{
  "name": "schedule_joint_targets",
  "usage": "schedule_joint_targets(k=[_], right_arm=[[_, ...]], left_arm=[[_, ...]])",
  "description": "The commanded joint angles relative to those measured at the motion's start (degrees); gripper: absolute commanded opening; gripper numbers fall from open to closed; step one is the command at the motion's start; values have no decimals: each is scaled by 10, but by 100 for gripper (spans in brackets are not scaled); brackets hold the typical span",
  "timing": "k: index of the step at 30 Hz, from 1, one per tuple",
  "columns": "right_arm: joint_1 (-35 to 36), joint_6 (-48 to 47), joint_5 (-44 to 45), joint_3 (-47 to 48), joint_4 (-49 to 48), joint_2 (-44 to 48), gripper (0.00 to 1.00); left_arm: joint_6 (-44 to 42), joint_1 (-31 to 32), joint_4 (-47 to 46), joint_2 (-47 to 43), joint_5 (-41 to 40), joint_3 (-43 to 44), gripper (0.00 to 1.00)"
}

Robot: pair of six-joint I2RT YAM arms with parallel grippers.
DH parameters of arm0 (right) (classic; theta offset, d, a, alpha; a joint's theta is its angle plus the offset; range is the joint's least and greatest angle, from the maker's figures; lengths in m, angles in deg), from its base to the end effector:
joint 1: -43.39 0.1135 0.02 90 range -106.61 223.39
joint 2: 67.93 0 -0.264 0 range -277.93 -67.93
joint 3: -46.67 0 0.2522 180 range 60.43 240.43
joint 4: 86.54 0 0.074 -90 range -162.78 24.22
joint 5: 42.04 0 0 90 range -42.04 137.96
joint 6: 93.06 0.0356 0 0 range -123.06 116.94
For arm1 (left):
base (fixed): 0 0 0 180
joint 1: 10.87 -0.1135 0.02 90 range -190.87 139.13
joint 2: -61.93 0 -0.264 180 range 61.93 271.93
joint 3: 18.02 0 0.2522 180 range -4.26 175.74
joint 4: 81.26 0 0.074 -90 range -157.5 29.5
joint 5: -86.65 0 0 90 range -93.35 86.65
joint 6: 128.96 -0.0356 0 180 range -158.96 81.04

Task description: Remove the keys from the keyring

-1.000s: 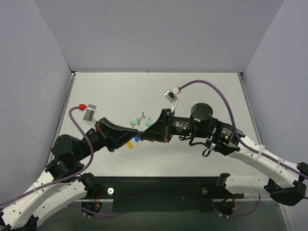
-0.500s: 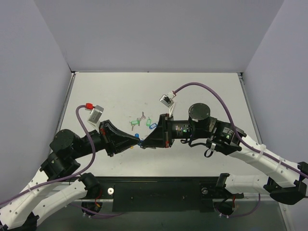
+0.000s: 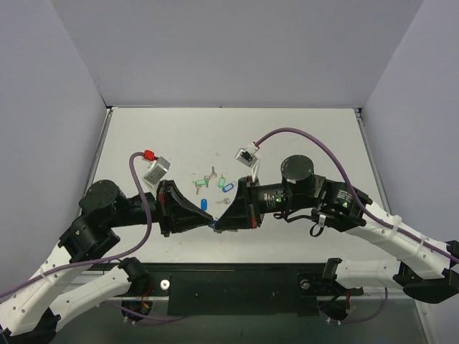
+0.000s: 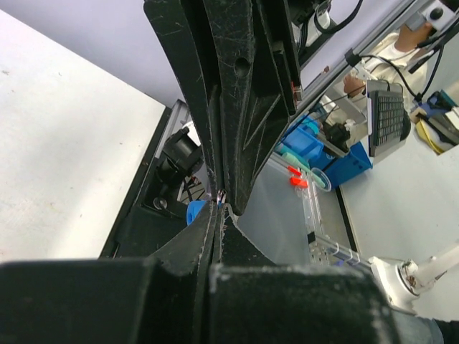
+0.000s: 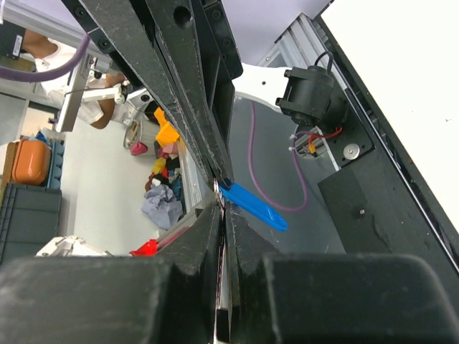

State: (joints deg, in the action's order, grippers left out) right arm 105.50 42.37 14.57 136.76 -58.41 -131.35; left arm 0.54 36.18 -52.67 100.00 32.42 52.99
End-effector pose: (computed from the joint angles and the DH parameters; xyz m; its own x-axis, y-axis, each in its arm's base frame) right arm 0.0907 0.2133 0.4602 -0.7174 -0.0840 -0.6916 -0.6900 -0.0511 0.7220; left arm 0.0709 -0.1067 0.4212 -0.5905 -0.1231 -0.7976 0.7976 0.0621 -0.6000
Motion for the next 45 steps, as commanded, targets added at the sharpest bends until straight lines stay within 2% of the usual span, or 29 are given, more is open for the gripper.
schedule_joint_targets(k=[1,9,16,17,18,19,20,21,23,28,32,38,45], right_arm=[[1,-24,2,35,5,-4,0],[1,-28,-8,39,14,-10,0],[6,-30,-9,43,14,-16,0],[6,-30,-8,43,16,-16,0],[6,-29,-6,42,16,-15,0],[6,-30,-5,42,17,-14,0],[6,-30,-5,43,18,-14,0],[6,-31,-4,43,20,-12,0],[6,-32,-2,44,22,-10,0],[6,-39,3,49,24,-9,0],[6,-37,13,52,11,-18,0],[6,-18,24,44,-50,-18,0],[6,-7,51,22,-114,-2,0]], left_arm=[[-44,6,62,13,76,39,0],[-47,5,86,25,116,49,0],[-36,5,90,25,106,49,1],[-36,5,95,23,96,50,7],[-38,4,98,22,89,52,27],[-41,4,106,18,74,53,38],[-49,4,114,15,64,60,58],[-52,4,128,8,39,63,70],[-58,4,141,-4,-3,72,75],[1,4,95,-76,-138,43,76],[72,4,-57,-124,-179,-43,67],[143,4,-223,-153,-211,-130,55],[161,4,-280,-126,-193,-137,49]])
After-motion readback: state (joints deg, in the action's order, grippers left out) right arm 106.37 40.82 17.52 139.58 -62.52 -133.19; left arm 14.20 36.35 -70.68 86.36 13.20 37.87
